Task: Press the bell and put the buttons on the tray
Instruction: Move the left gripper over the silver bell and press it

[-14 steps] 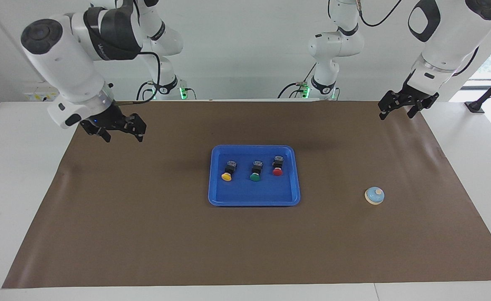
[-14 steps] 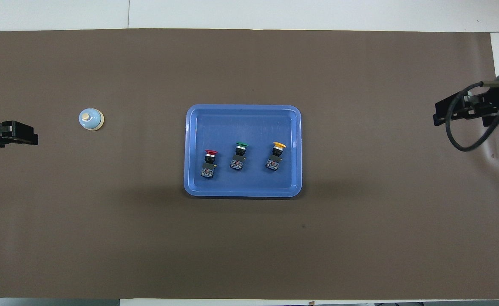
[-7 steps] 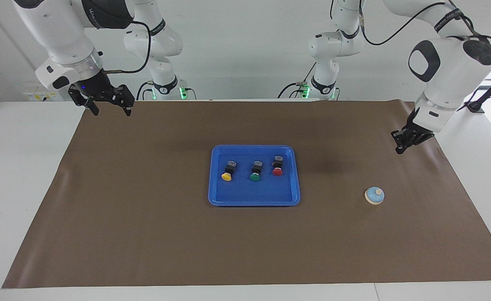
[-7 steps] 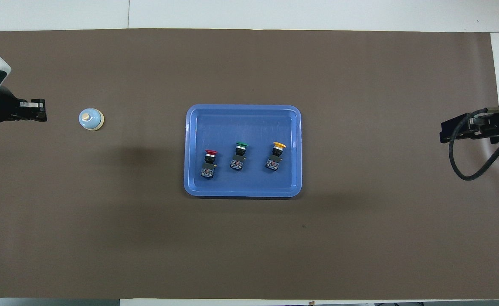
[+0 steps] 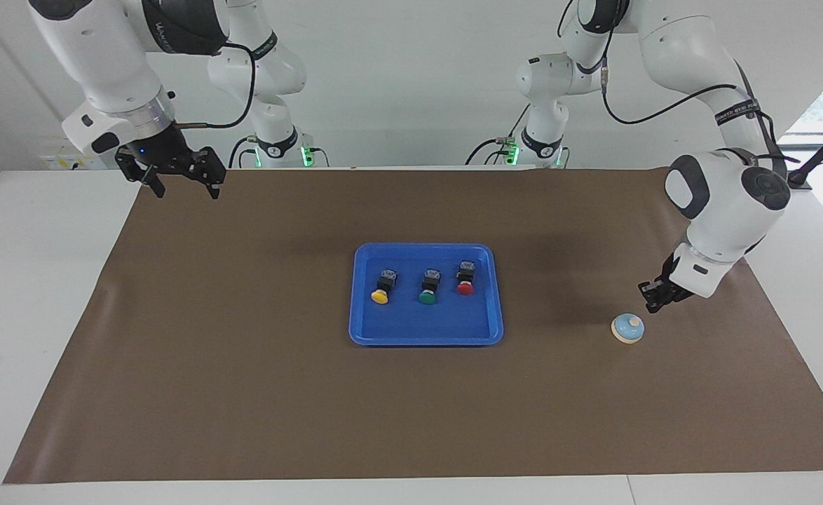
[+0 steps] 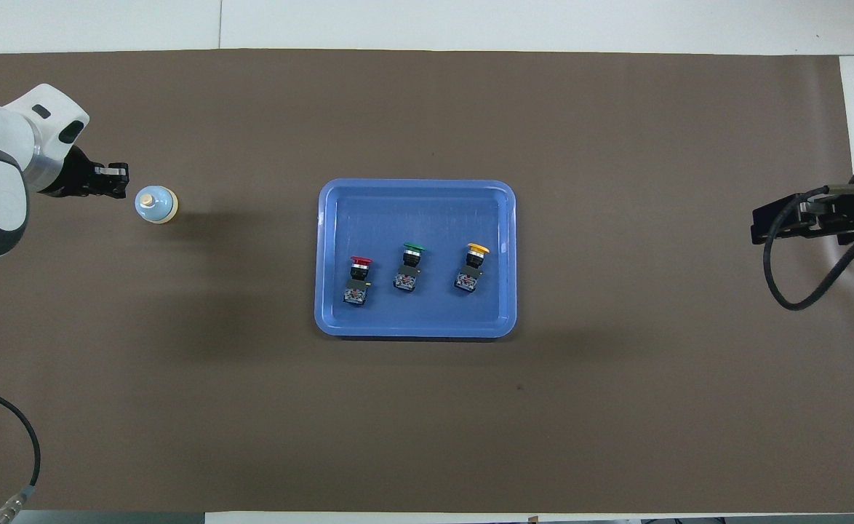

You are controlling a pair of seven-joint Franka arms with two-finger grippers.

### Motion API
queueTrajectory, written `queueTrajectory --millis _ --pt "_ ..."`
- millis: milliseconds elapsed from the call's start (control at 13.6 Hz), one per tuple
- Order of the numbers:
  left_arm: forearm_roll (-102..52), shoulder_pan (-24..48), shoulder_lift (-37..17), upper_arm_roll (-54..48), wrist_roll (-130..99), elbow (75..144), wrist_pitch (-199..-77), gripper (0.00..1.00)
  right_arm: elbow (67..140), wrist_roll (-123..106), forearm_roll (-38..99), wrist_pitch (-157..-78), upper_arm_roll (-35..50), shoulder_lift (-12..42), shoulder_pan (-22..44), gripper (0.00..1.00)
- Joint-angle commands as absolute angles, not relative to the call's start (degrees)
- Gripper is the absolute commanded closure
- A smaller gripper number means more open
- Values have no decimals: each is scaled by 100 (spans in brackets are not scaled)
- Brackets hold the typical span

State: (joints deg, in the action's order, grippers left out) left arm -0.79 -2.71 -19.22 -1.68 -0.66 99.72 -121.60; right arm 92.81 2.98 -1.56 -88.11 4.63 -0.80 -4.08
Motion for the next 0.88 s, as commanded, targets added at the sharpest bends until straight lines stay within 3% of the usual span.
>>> queueTrajectory --millis 0,295,590,811 --pt "-70 -220 -2179 -167 -158 9826 -12392 100 9369 211 -193 -8798 536 -176 -510 0" --pt "-35 -229 -2224 -158 -167 9887 -12506 100 9378 211 -193 -8798 527 -176 -518 0" --pt "-26 -211 -2285 -158 -290 10422 -13041 100 9369 211 -193 -8798 536 -176 -519 0" --pt "-26 -211 -2294 -150 -281 10284 -12886 100 9378 211 -193 -8798 536 -176 -519 0"
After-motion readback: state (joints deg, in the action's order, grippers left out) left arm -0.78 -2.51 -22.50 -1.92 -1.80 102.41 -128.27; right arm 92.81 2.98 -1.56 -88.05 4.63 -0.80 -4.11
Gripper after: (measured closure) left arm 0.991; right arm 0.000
